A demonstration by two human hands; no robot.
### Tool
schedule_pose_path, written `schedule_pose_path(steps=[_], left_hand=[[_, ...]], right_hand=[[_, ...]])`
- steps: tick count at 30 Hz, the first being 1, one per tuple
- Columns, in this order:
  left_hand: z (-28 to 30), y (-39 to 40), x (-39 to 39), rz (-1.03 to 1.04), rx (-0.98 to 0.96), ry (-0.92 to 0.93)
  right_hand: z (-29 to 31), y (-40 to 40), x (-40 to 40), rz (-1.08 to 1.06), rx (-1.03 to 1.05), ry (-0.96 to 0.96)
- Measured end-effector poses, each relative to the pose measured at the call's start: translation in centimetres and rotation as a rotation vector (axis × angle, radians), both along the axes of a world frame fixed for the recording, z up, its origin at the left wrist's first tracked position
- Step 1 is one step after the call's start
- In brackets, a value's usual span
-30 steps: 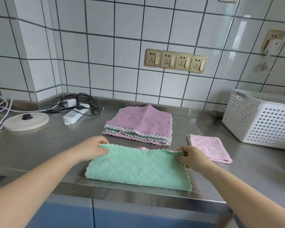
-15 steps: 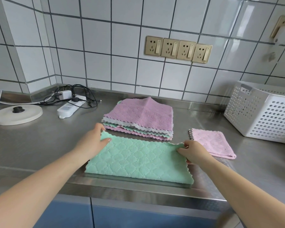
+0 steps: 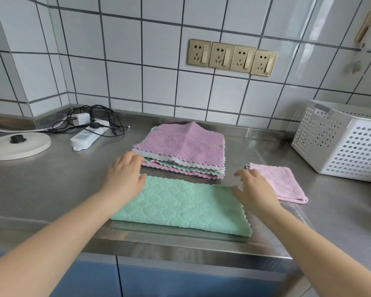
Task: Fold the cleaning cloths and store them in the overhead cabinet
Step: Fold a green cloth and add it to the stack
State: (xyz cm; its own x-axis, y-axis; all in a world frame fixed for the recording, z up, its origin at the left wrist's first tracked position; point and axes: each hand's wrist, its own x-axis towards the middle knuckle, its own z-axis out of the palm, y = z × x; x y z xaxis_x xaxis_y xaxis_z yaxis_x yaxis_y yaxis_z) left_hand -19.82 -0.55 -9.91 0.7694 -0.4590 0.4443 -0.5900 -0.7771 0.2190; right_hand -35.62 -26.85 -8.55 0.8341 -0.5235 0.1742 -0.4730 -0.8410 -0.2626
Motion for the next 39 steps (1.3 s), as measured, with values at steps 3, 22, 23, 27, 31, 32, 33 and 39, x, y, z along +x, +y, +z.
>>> schedule_pose_path(steps=[3,22,23,27,31,32,33,39], left_hand=[[0.8,-2.4,-3.0,-0.215,0.090,-0.017],[-2.2,-2.6,-4.5,-0.147,0.433,0.296],[-2.2,-2.2,-4.4,-0.141,0.434,0.303],[-2.1,-1.1,-3.9,-0.091,0.427,0.331],[-1.8,-1.5,-6.4,-0.244,0.304,0.169],[-1.8,-2.0,-7.8,-0.366,0.235,0.107],[-1.7,-2.5,-9.5,-0.493,0.197,0.071],[-2.2,-5.3,-15.4,-0.691,0.289,0.095]], right_hand=[[0.1,3.9,1.0,0.187,-0.092,-0.042],[-3.3,6.8,1.1,0.275,-0.067,0.288],[-3.2,6.3,0.8,0.264,-0.069,0.297],[-3.0,4.4,-0.3,0.224,-0.059,0.341],[-2.5,2.1,-1.1,0.217,-0.064,0.287],[-2.3,1.3,-1.3,0.203,-0.043,0.235],[-2.2,0.7,-1.5,0.191,-0.011,0.181],[-2.0,-0.5,-3.1,0.200,0.118,0.036]])
